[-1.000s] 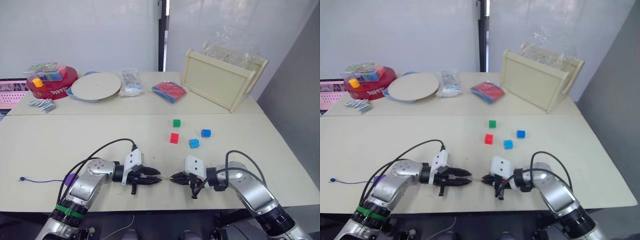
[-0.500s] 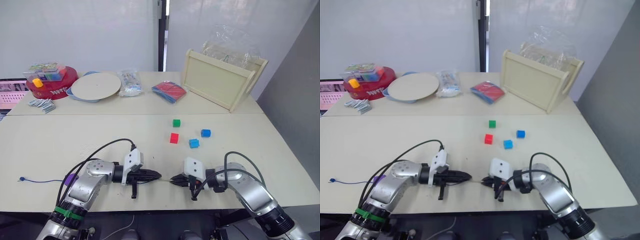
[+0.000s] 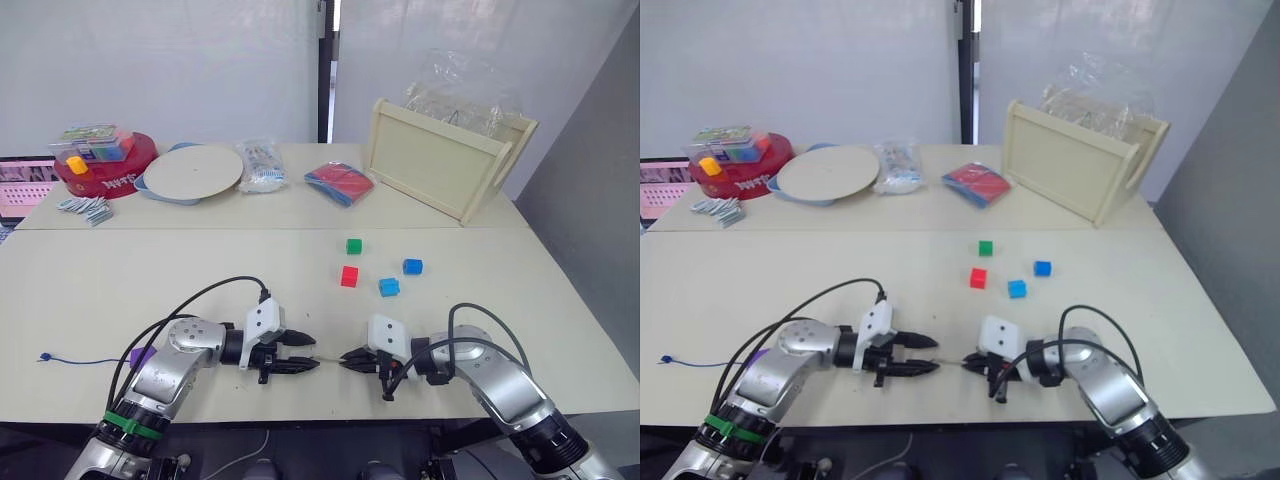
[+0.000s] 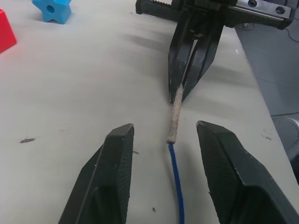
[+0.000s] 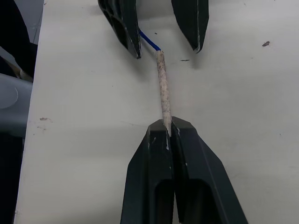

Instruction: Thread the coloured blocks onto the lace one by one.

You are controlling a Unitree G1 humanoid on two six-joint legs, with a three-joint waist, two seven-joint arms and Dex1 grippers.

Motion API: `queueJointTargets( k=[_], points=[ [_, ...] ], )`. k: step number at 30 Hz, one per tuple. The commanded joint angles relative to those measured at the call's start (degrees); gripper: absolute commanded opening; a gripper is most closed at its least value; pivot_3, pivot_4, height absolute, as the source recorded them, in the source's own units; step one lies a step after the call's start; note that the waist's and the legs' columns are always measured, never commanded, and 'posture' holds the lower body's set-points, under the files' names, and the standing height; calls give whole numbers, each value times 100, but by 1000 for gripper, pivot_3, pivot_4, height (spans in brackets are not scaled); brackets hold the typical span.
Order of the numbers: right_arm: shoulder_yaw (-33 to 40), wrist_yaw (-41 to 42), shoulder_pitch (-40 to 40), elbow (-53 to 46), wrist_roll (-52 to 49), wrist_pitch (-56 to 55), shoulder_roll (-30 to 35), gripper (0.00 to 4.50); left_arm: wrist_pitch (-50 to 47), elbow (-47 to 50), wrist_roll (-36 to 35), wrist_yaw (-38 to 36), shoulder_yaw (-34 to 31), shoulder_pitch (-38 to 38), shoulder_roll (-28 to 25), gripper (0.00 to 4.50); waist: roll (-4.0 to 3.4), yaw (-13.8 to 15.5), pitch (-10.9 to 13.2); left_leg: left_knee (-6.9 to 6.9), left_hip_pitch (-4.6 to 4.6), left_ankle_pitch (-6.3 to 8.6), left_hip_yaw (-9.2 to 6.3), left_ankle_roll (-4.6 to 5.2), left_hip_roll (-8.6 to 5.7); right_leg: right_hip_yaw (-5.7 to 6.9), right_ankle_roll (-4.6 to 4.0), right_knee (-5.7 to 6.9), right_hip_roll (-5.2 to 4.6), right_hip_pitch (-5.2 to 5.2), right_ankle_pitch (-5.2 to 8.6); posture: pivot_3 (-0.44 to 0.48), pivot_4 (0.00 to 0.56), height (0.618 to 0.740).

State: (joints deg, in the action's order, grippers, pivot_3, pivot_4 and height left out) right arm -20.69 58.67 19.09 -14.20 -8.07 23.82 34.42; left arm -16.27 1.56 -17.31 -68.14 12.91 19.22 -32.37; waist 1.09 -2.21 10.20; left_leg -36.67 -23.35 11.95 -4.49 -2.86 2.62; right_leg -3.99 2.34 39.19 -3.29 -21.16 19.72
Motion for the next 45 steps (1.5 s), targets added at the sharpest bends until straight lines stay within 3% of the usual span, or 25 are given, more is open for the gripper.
queueJointTargets(
  k=[1, 7, 14, 29, 38, 42, 45],
  points=[
    [79, -7, 36, -145, -67, 19, -3, 0, 177, 12, 94, 46, 82, 13, 78, 2080, 0, -1, 0, 0, 0, 0, 0, 0, 0, 0, 0, 0, 0, 0, 0, 0, 150, 740],
    [99, -27, -1, -200, -87, 46, 7, 0, 158, -37, 97, 12, 135, -8, 123, 2080, 0, -1, 0, 0, 0, 0, 0, 0, 0, 0, 0, 0, 0, 0, 0, 0, 150, 740],
    [111, -34, 7, -204, -94, 63, 8, 0, 186, -116, 95, 26, 81, 47, 164, 8, 0, -1, 0, 0, 0, 0, 0, 0, 0, 0, 0, 0, 0, 0, 0, 0, 150, 740],
    [91, 114, -129, -385, -220, 140, 61, 0, 143, -177, 43, 55, -13, 146, 233, 8, 0, 1, 0, 0, -1, 0, 0, 0, 0, 0, 0, 0, 0, 0, 0, 0, 150, 740],
    [383, -166, -295, -633, -383, 342, 42, 3050, 262, -265, 83, -142, -32, 242, 110, 0, 0, 1, 0, 0, 0, 0, -1, 0, 0, 0, 0, 0, 0, 0, 0, 0, 150, 740],
    [1151, -624, -656, -796, -740, 682, 17, 4426, 259, -214, 85, -314, -61, 265, -118, 0, 0, 12, 0, 0, -2, 0, -1, 0, -1, 0, 0, -1, -1, 0, 0, 0, 150, 740],
    [1771, -1160, -1035, -926, -906, 854, -141, 4468, 218, -157, 38, -357, -133, 263, -247, 0, 0, 41, 0, 0, -2, 0, 0, 0, -2, 0, 0, -2, -2, 2, 0, 0, 150, 740]
  ],
)
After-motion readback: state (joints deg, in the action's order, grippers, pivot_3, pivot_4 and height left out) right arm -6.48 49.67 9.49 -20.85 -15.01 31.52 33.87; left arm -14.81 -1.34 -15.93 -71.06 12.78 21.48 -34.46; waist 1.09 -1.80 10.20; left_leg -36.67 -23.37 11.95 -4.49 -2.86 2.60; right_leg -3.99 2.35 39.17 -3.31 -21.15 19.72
